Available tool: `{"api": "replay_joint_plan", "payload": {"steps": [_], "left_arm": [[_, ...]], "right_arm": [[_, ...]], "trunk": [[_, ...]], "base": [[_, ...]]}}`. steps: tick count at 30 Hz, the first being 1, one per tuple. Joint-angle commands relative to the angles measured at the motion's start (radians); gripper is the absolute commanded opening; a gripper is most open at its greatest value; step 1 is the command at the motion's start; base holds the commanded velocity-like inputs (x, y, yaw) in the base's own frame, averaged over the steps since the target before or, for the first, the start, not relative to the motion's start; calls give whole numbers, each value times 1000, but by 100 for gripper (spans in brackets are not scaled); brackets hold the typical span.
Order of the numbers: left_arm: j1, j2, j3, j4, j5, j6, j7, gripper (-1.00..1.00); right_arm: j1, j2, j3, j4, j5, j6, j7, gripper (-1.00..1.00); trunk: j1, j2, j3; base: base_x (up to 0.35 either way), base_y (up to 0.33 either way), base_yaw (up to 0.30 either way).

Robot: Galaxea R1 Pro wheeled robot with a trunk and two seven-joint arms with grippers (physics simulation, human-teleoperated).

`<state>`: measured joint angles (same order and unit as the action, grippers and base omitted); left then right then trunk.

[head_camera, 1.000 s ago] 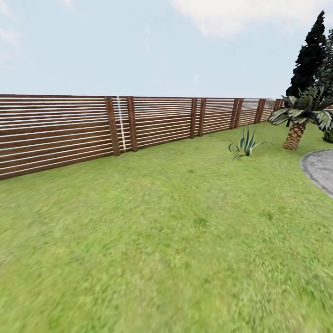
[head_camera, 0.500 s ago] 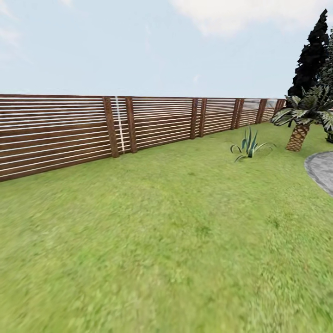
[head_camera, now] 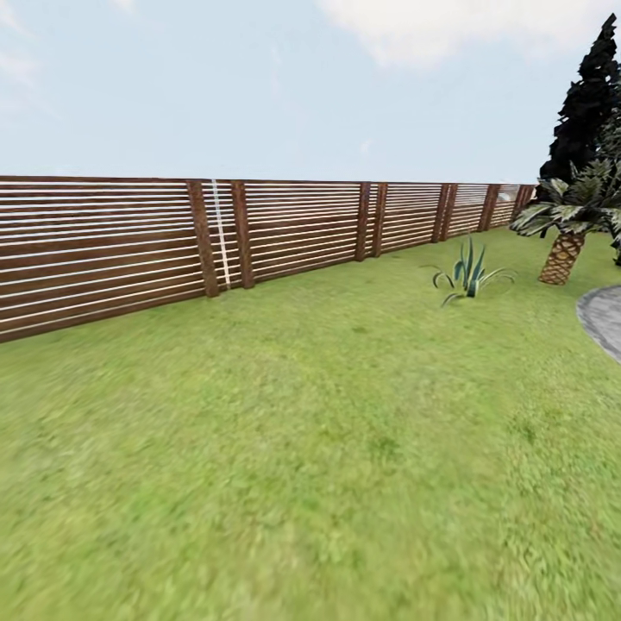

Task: Take the three Easter eggs out of the wicker basket on the lawn in the garden, then place them on the lawn next to a single tree (choose any tree) so that all three eggs are next to the same tree and none are left in the basket.

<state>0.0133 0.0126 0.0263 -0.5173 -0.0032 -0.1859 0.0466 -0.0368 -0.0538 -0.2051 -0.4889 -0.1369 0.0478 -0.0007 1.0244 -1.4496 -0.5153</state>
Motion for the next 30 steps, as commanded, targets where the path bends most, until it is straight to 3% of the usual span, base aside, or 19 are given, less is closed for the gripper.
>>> {"api": "replay_joint_plan", "payload": {"steps": [1,19,25,30], "left_arm": [[0,0,0,-1,-1,-1,3,100],[0,-5,-6,0,-7,-5,1,100],[0,-6,-6,1,-5,-3,4,100],[0,-6,-6,0,-1,5,44,100]], "right_arm": [[0,0,0,-3,-10,5,0,100],[0,-2,0,-8,-10,-1,-1,100],[0,1,0,-7,-10,-46,-2,100],[0,1,-1,-5,-10,-67,-2,100]], "trunk": [[1,0,-1],[1,0,-1],[1,0,-1],[1,0,-1]], "base": [[336,0,0],[337,0,0],[336,0,0],[337,0,0]]}}
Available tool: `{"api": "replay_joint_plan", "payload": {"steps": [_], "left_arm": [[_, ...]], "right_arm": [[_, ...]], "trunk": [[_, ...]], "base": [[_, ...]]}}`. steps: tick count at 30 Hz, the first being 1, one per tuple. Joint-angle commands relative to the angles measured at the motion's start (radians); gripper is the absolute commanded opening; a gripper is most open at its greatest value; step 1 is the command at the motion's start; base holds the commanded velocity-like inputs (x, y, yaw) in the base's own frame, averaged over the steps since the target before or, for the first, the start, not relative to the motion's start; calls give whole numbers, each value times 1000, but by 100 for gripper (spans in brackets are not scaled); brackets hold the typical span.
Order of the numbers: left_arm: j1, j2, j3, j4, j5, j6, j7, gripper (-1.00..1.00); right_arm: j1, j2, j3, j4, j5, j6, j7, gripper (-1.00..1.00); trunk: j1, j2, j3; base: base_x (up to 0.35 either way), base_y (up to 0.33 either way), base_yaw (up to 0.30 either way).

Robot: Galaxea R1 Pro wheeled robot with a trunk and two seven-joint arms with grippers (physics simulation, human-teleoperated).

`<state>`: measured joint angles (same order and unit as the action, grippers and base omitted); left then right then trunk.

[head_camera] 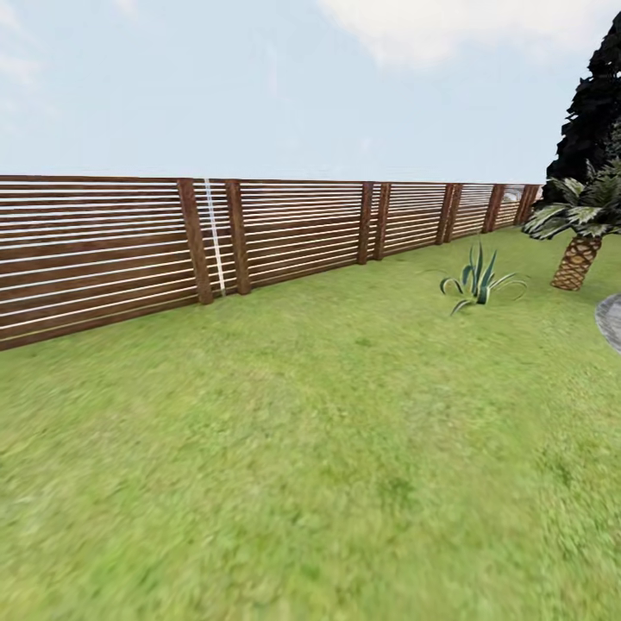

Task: Take the three Easter eggs out of the wicker basket on the lawn in the garden, then place them on the lawn next to a single tree (choose any tree) so that all three eggs are next to the same tree and none are left in the basket.

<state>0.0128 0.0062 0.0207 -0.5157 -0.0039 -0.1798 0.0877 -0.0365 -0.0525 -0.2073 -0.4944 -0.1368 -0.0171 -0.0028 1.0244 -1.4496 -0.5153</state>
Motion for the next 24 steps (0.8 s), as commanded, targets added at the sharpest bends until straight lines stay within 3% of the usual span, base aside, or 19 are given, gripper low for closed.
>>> {"api": "replay_joint_plan", "payload": {"steps": [1,15,24], "left_arm": [[0,0,0,-1,0,5,9,100],[1,0,-1,-1,-2,21,20,100],[1,-1,-2,-1,-4,8,20,100]], "right_arm": [[0,0,1,0,-10,-3,0,100],[0,3,0,-1,-10,-4,0,100],[0,5,0,-1,-11,-5,0,100]], "trunk": [[1,0,-1],[1,0,-1],[1,0,-1]], "base": [[336,0,0],[337,0,-2],[335,23,-123]]}}
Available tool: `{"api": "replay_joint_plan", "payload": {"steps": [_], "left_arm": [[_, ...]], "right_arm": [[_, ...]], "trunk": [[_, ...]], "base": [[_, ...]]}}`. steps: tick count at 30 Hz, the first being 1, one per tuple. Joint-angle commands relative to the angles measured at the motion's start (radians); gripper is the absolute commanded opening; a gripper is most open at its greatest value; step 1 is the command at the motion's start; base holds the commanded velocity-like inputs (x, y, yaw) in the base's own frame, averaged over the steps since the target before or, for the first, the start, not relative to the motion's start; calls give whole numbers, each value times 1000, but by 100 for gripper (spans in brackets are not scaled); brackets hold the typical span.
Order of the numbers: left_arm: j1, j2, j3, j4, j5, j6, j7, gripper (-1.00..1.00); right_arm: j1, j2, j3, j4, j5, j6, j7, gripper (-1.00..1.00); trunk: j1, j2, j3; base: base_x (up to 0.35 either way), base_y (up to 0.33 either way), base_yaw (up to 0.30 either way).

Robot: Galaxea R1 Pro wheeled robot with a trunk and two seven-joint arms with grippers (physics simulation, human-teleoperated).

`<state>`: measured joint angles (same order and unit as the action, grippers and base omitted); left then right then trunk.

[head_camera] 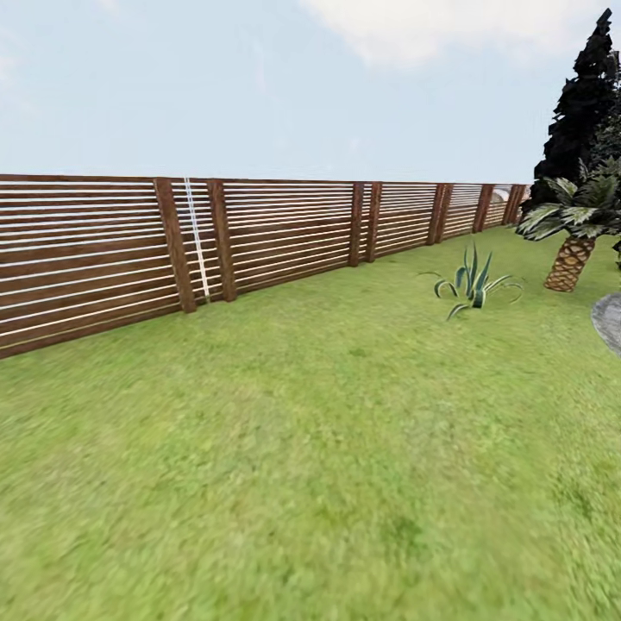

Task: Take the three Easter eggs out of the wicker basket on the lawn in the garden, then place them on the lawn next to a single tree (choose any tree) so that all three eggs are next to the same tree and none are left in the basket.

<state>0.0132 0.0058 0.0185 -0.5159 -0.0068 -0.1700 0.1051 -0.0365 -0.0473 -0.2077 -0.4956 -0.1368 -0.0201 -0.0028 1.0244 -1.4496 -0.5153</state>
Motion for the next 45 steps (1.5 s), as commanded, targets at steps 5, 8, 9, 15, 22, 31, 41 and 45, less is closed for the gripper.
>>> {"api": "replay_joint_plan", "payload": {"steps": [5,8,9,15,22,31,41,45], "left_arm": [[0,-1,0,-1,-1,-2,2,100],[0,-1,0,-1,-1,-2,2,100],[0,-1,0,-1,-1,-2,2,100],[0,-1,0,-1,-1,-2,2,100],[0,-1,0,-1,-2,-2,2,100],[0,0,-1,0,-5,-1,1,100],[0,0,0,1,-3,1,-1,100],[0,0,0,1,-2,1,-1,100]], "right_arm": [[0,1,1,0,-10,-3,0,100],[0,0,1,0,-10,-3,0,100],[0,1,1,0,-10,-3,0,100],[0,1,1,0,-10,-3,0,100],[0,0,2,0,-10,-3,0,100],[0,-6,4,6,-9,-6,0,100],[0,-2,4,10,-9,-4,0,100],[0,0,4,9,-9,-5,0,100]], "trunk": [[1,0,-1],[1,0,-1],[1,0,-1],[1,0,-1],[1,0,-1],[1,0,-1],[1,0,-1],[1,0,-1]], "base": [[333,110,-8],[332,130,-1],[330,136,0],[321,150,0],[306,166,0],[291,158,0],[160,42,0],[269,81,0]]}}
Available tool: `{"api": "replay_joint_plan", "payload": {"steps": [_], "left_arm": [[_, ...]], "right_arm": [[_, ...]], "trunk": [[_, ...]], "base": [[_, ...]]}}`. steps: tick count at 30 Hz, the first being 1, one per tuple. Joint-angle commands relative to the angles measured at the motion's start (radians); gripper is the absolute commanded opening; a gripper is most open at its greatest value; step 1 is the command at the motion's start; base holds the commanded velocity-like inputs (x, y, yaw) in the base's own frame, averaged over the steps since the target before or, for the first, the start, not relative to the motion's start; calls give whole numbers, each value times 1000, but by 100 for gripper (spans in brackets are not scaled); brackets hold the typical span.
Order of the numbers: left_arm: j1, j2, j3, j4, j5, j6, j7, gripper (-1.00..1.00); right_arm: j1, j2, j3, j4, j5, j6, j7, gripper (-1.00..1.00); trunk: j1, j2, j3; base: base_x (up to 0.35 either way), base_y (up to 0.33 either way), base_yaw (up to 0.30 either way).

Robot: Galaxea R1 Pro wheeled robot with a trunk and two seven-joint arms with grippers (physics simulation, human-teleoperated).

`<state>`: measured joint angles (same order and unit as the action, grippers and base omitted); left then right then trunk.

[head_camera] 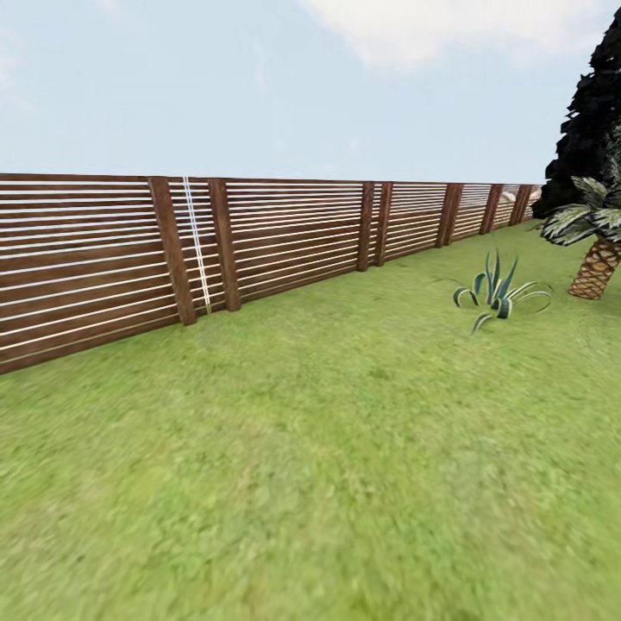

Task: Take the three Easter eggs out of the wicker basket on the lawn in the garden, then place them on the lawn next to a single tree (choose any tree) so that all three eggs are next to the same tree and none are left in the basket.

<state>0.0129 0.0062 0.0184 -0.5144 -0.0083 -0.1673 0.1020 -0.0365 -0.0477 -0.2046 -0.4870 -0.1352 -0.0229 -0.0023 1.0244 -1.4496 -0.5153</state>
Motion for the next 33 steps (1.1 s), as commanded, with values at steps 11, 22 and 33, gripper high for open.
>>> {"api": "replay_joint_plan", "payload": {"steps": [11,22,33], "left_arm": [[0,-1,-1,11,-1,-6,2,100],[0,-2,-2,20,3,-107,2,100],[0,-2,-1,20,2,-109,2,100]], "right_arm": [[0,0,1,-4,-10,-3,-1,100],[0,1,1,-7,-12,-3,-1,100],[0,2,1,-8,-12,-3,0,100]], "trunk": [[1,0,-1],[1,0,-1],[1,0,-1]], "base": [[304,88,0],[187,4,0],[333,0,-15]]}}
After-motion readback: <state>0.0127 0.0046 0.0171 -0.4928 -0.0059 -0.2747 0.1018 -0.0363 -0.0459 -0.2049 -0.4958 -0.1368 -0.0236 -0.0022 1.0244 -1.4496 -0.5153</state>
